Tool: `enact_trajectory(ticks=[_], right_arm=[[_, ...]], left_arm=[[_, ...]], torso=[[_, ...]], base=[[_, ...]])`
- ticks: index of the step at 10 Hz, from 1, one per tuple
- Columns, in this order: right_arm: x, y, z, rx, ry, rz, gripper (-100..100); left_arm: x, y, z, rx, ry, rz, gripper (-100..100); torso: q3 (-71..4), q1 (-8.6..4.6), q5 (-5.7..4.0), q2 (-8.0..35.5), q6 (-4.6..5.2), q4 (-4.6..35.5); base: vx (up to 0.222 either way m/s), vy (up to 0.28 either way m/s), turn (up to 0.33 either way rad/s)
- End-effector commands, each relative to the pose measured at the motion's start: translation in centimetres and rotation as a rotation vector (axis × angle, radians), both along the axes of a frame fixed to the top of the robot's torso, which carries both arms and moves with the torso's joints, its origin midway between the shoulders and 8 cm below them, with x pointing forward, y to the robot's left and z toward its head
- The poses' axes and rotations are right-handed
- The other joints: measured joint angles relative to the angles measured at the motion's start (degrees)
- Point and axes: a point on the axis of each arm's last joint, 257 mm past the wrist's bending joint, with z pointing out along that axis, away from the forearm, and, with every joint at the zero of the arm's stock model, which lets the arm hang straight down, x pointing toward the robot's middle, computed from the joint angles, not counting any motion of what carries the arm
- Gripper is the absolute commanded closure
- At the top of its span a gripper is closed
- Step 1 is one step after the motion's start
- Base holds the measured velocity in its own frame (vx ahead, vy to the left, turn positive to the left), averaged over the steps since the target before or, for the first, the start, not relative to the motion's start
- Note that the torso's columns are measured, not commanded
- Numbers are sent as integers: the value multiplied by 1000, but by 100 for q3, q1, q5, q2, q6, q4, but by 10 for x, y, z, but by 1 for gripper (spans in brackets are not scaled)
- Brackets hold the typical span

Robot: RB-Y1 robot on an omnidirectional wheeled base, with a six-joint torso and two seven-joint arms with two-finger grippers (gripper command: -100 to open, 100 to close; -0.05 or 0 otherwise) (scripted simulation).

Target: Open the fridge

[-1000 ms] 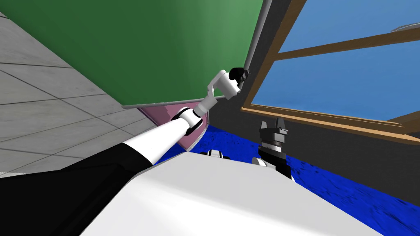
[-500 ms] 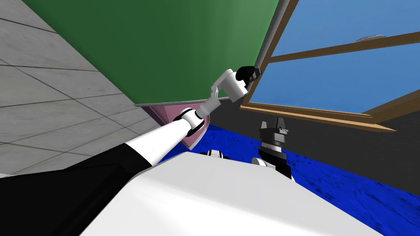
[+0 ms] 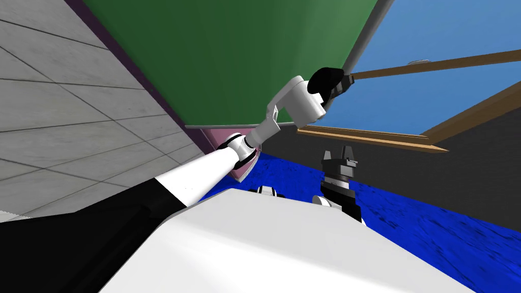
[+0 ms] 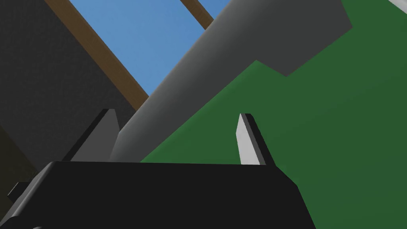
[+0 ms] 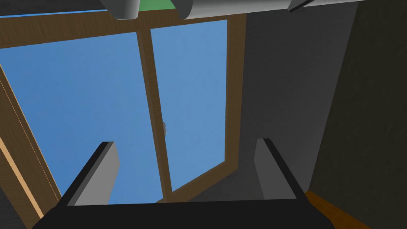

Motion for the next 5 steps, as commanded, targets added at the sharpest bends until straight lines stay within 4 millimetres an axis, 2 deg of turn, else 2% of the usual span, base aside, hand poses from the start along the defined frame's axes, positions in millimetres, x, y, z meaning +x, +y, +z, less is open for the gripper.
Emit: enact_trajectory(ticks=[1,5], right_arm=[[0,0,0,0,0,0,0],[0,0,0,0,0,0,0]], left_arm=[[-12,0,20,2,3,1,-100],[-34,-1,45,7,2,-8,-100]], torso=[[-23,-27,-12,-32,4,-15],[22,6,-2,39,7,8]], base=[[96,-38,32],[71,-28,21]])
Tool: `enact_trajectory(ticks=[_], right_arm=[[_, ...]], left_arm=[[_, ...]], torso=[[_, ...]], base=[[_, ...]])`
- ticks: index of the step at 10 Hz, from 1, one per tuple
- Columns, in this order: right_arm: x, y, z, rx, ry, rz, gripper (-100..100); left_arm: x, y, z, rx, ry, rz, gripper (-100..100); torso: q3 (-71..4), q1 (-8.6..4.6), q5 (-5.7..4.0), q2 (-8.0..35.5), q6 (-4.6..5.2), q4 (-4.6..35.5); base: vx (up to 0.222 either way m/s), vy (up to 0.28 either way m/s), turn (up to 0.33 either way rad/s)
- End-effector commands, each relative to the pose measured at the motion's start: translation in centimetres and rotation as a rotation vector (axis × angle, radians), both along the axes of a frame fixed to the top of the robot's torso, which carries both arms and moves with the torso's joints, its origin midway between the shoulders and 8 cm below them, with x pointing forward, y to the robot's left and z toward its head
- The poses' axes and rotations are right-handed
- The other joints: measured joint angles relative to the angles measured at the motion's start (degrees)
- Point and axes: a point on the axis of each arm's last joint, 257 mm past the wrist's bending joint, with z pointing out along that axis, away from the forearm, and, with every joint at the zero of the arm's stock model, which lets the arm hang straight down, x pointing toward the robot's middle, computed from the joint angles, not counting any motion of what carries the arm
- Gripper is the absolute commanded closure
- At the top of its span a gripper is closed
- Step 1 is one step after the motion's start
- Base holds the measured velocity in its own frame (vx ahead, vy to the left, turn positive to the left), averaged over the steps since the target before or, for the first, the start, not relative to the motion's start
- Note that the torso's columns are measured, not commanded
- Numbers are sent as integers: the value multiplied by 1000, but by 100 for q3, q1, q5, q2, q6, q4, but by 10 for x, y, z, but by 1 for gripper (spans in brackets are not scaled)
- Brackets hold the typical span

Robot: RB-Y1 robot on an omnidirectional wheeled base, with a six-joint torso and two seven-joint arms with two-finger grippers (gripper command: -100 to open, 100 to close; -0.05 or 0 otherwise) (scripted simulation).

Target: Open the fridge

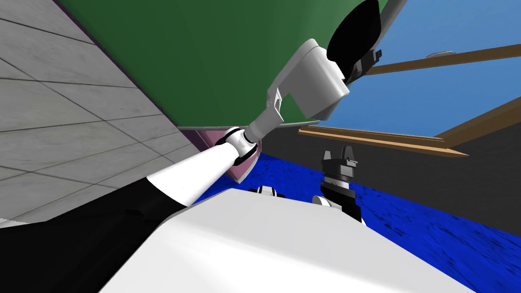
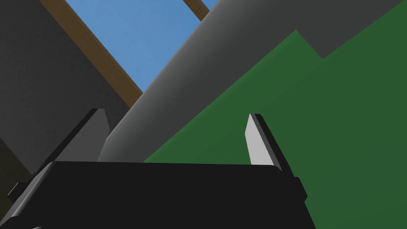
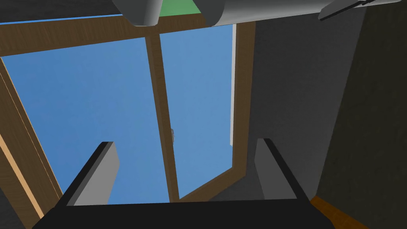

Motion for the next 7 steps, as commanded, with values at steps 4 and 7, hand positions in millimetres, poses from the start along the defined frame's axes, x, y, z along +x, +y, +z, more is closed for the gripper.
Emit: enact_trajectory(ticks=[4,7], right_arm=[[0,0,0,0,0,0,0],[0,0,0,0,0,0,0]], left_arm=[[-6,0,6,2,2,-2,0],[-6,0,6,2,2,-2,0]], torso=[[-6,-4,-2,-10,0,-4],[-9,-6,-2,-15,0,-6]], base=[[6,-2,1],[0,0,0]])
